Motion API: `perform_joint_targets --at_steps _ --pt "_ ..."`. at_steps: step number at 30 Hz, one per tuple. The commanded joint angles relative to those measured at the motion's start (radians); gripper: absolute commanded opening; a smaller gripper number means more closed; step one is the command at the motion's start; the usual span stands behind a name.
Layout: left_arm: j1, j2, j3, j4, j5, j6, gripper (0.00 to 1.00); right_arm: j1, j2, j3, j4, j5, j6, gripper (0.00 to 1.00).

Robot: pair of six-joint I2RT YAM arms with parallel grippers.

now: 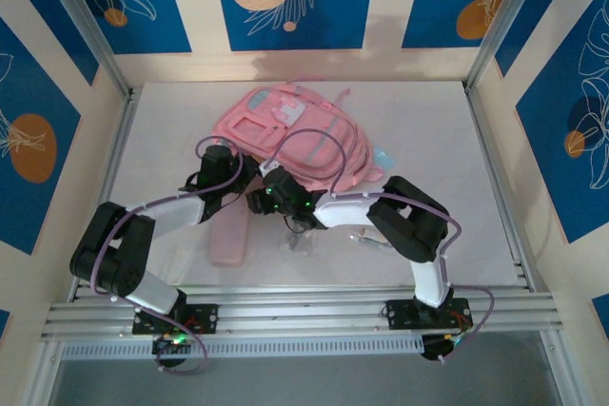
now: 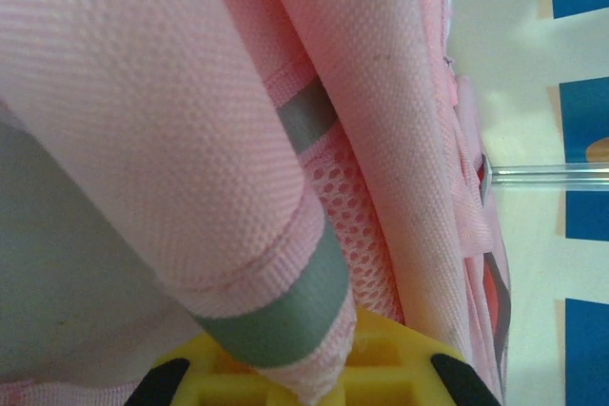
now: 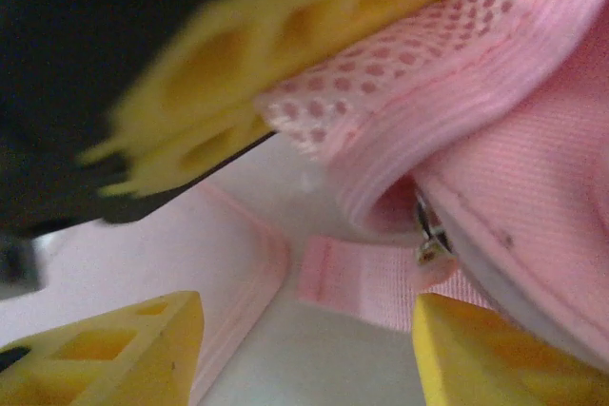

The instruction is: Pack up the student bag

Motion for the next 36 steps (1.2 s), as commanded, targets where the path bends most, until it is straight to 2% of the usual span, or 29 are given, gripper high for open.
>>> perform_joint_targets --at_steps 1,5,7,9,14,20,24,28,32,36 --pt "-0.041 -0.046 0.004 0.094 0.058 -0.026 0.0 -0.019 0.036 0.046 0.083 0.223 -0.013 0.62" --pt "-0.051 -0.057 -0.012 0.096 0.051 -0.031 0.0 -0.02 0.07 0.077 0.128 0.325 -0.042 0.62" --pt "-0.051 -0.051 -0.014 0.1 0.056 -0.036 0.0 -0.021 0.076 0.084 0.166 0.331 -0.057 0.56" --pt "-0.051 -0.043 -0.021 0.113 0.05 -0.043 0.0 -0.02 0.073 0.086 0.184 0.322 -0.064 0.43" --pt "-0.041 -0.021 -0.022 0.117 0.01 -0.019 0.0 -0.004 0.015 0.043 0.166 0.244 -0.101 0.0" --pt "-0.004 0.043 -0.01 0.167 0.002 -0.003 0.0 0.004 -0.107 -0.049 0.049 0.106 -0.045 0.0" --pt "0.015 0.094 0.009 0.204 0.015 0.011 0.0 -0.028 -0.162 -0.052 -0.112 -0.083 0.016 0.0" --pt "0.024 0.141 0.028 0.249 0.03 0.009 0.0 -0.07 -0.155 0.006 -0.295 -0.2 0.062 0.0" --pt "0.03 0.18 0.056 0.266 0.047 0.011 0.0 -0.125 -0.145 0.069 -0.46 -0.402 0.075 0.0" --pt "0.038 0.21 0.079 0.266 0.061 0.017 0.0 -0.168 -0.15 0.135 -0.664 -0.501 0.102 0.0"
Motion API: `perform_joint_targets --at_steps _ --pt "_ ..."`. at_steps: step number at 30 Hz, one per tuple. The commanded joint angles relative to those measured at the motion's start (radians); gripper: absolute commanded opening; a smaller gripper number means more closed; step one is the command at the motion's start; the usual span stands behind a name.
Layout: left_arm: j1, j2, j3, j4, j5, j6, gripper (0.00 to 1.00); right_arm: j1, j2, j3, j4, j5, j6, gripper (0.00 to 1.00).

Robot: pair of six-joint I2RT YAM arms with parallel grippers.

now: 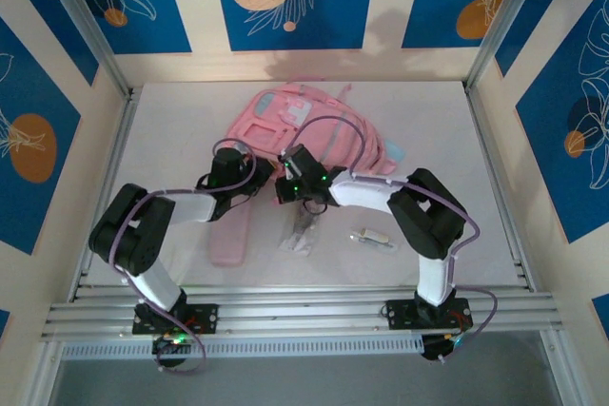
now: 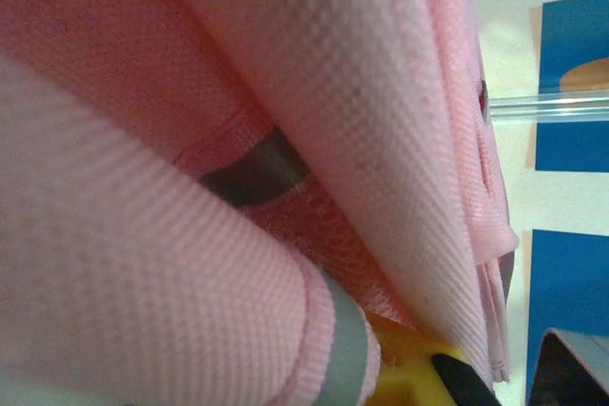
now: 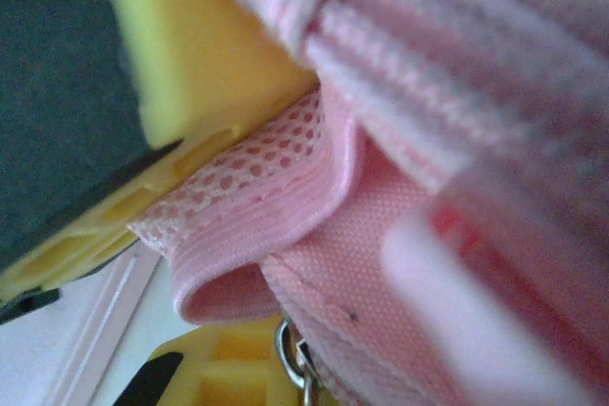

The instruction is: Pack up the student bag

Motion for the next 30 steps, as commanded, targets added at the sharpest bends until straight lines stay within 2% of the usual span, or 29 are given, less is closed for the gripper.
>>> perform_joint_targets --at_steps 1,3,8,14,24,30 --pt "0.055 0.045 0.06 0.079 -0.084 0.034 0.0 -0.014 -0.057 0.072 -0.315 -0.241 0.024 0.0" --pt "0.063 0.055 0.063 0.088 -0.076 0.031 0.0 -0.025 -0.052 0.089 -0.397 -0.248 0.008 0.0" --pt "0.086 0.061 0.082 0.077 -0.055 0.035 0.0 -0.029 -0.028 0.09 -0.534 -0.172 -0.064 0.0" --pt "0.097 0.042 0.103 0.038 -0.049 0.057 0.0 0.012 -0.002 0.116 -0.667 0.048 -0.148 0.0" --pt "0.171 0.049 0.139 -0.045 -0.031 0.134 0.0 -0.021 -0.037 0.108 -0.84 0.069 -0.223 0.0" --pt "0.207 0.084 0.177 -0.068 0.006 0.163 0.0 -0.052 -0.087 0.064 -0.838 0.083 -0.223 0.0"
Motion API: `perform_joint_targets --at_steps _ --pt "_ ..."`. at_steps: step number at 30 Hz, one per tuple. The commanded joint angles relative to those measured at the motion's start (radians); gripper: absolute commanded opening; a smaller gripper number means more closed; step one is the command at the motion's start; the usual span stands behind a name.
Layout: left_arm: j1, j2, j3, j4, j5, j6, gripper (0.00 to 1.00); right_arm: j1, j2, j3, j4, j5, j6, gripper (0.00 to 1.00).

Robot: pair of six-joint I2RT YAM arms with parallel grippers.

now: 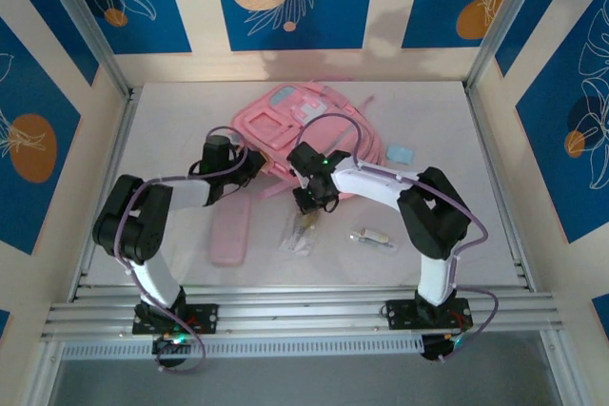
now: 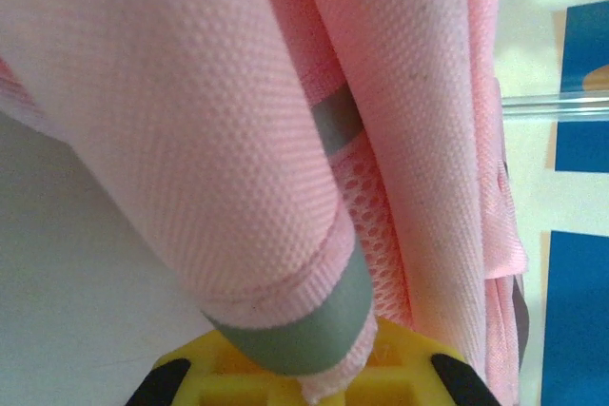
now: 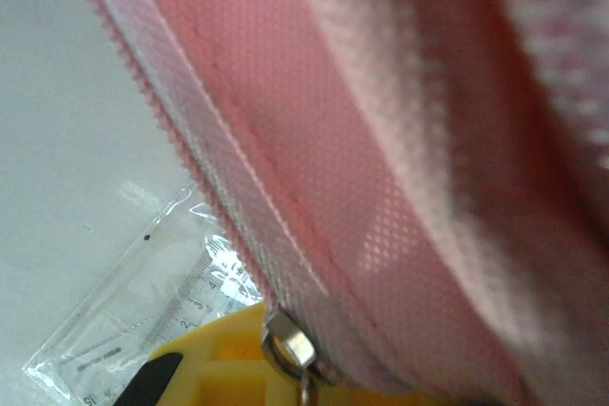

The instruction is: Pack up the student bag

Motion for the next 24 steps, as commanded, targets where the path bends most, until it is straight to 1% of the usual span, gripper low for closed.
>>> perform_joint_targets --at_steps 1,3,5,7,8,9,11,13,14,16,18,20,24 --pt "0.096 0.026 0.082 0.041 -0.117 0.066 0.0 -0.03 -0.069 -0.05 -0.274 0.012 -0.018 0.0" --pt "0.118 0.042 0.111 0.008 -0.107 0.094 0.0 -0.048 -0.083 -0.055 -0.278 -0.003 -0.026 0.0" --pt "0.139 0.062 0.15 -0.03 -0.088 0.126 0.0 -0.064 -0.094 -0.053 -0.281 -0.045 -0.032 0.0" --pt "0.146 0.071 0.178 -0.07 -0.076 0.141 0.0 -0.07 -0.095 -0.043 -0.262 -0.136 -0.022 0.0" --pt "0.143 0.074 0.178 -0.063 -0.062 0.135 0.0 -0.067 -0.088 -0.034 -0.241 -0.196 -0.016 0.0" --pt "0.137 0.073 0.174 -0.056 -0.048 0.125 0.04 -0.062 -0.079 -0.021 -0.223 -0.242 -0.013 0.0" --pt "0.128 0.061 0.143 -0.026 -0.019 0.081 0.19 -0.048 -0.053 0.017 -0.184 -0.307 0.011 0.0" --pt "0.118 0.032 0.079 0.039 0.005 0.017 0.37 -0.039 -0.02 0.065 -0.142 -0.364 0.042 0.0" --pt "0.112 0.011 0.043 0.067 0.01 -0.013 0.42 -0.038 -0.002 0.091 -0.13 -0.395 0.062 0.0" --pt "0.095 -0.027 -0.022 0.113 0.019 -0.06 0.46 -0.039 0.045 0.153 -0.141 -0.466 0.09 0.0" --pt "0.077 -0.062 -0.077 0.14 0.021 -0.099 0.48 -0.041 0.094 0.217 -0.181 -0.507 0.103 0.0" --pt "0.042 -0.093 -0.129 0.172 0.003 -0.137 0.48 -0.04 0.133 0.272 -0.234 -0.512 0.098 0.0" --pt "-0.039 -0.111 -0.187 0.222 -0.064 -0.191 0.52 -0.042 0.143 0.29 -0.255 -0.499 0.12 0.0"
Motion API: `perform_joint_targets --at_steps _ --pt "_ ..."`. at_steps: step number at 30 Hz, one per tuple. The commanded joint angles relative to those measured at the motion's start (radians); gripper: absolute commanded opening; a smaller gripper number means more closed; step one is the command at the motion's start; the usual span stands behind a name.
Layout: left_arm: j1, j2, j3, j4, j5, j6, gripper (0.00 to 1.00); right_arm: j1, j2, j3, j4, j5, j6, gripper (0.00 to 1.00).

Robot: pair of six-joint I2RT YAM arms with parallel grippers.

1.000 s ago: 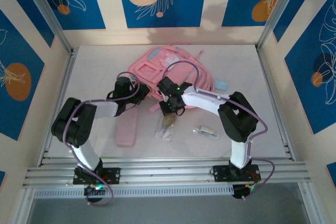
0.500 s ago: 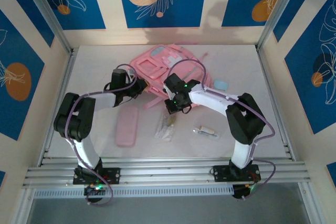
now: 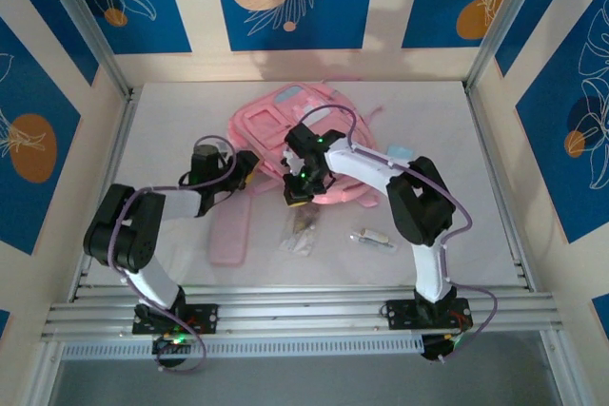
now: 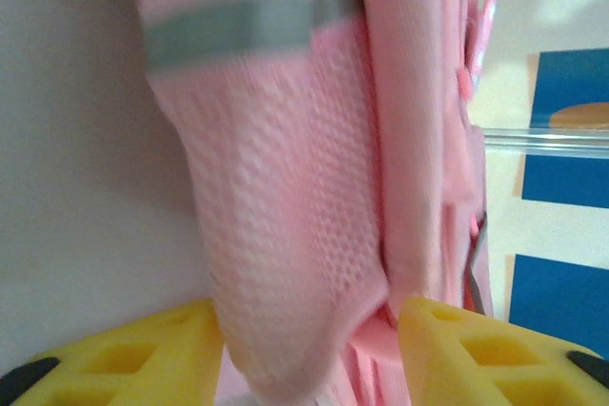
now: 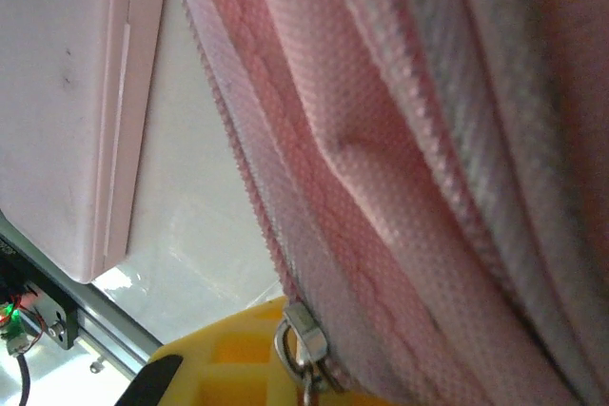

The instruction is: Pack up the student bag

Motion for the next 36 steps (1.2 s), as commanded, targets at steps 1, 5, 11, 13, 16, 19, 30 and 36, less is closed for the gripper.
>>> perform_joint_targets --at_steps 1,5,11,13,16,19,30,36 --pt "-0.071 -0.015 -0.038 0.131 -0.079 -0.089 0.52 0.009 -0.007 0.035 -0.088 -0.107 0.036 0.0" --pt "-0.135 0.075 -0.006 0.201 -0.089 -0.14 0.5 0.023 -0.016 0.027 -0.068 -0.127 0.061 0.0" --pt "-0.185 0.214 0.035 0.348 -0.087 -0.2 0.09 0.038 -0.03 0.018 -0.076 -0.113 0.093 0.0" --pt "-0.185 0.218 0.043 0.337 -0.083 -0.182 0.0 0.041 -0.035 0.013 -0.122 -0.074 0.096 0.0" --pt "-0.181 0.195 0.039 0.285 -0.091 -0.133 0.0 0.044 -0.033 0.012 -0.229 0.038 0.077 0.0" --pt "-0.168 0.164 0.031 0.229 -0.102 -0.092 0.0 0.026 -0.033 -0.014 -0.314 0.117 0.068 0.0" --pt "-0.138 0.109 0.055 0.115 -0.124 -0.015 0.0 -0.002 -0.074 -0.023 -0.457 0.132 0.064 0.0" --pt "-0.13 0.106 0.08 0.085 -0.119 0.013 0.0 -0.009 -0.067 -0.018 -0.434 0.093 0.048 0.0"
